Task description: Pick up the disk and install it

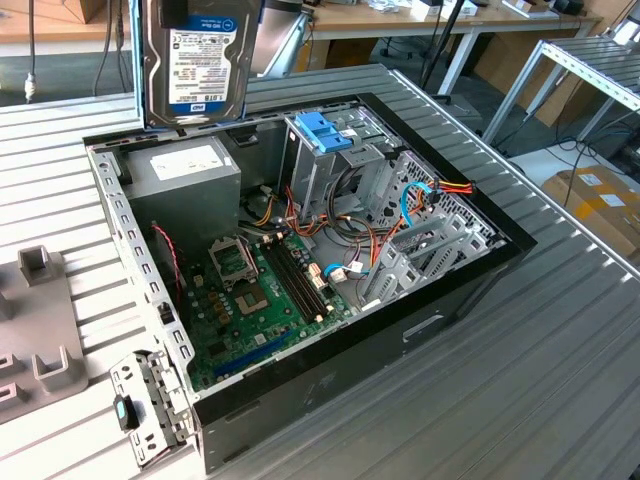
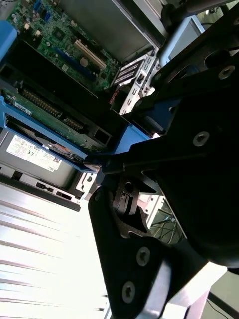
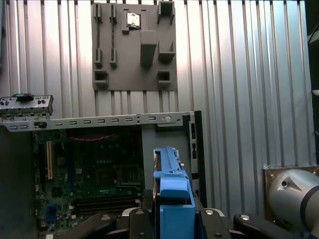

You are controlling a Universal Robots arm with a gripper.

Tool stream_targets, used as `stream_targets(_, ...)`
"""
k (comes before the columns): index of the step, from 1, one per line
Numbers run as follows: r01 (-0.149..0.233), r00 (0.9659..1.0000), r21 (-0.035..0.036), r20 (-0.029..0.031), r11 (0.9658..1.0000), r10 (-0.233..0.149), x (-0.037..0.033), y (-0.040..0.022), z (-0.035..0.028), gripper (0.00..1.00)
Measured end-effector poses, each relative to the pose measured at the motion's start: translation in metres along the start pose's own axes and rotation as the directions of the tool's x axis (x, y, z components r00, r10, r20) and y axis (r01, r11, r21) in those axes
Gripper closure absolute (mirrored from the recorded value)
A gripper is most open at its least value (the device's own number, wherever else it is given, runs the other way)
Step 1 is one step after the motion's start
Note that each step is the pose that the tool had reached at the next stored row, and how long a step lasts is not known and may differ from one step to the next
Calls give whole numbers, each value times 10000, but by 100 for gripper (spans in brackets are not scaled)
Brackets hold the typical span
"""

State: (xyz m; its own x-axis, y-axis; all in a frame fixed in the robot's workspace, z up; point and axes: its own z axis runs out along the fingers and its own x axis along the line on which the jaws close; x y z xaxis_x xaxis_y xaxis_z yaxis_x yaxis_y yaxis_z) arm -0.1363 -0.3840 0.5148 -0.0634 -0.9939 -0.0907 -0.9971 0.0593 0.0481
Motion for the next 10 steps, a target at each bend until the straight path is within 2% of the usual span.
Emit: stream_targets(10,0,10000,1,1,10000,0,22,-30,-1,63)
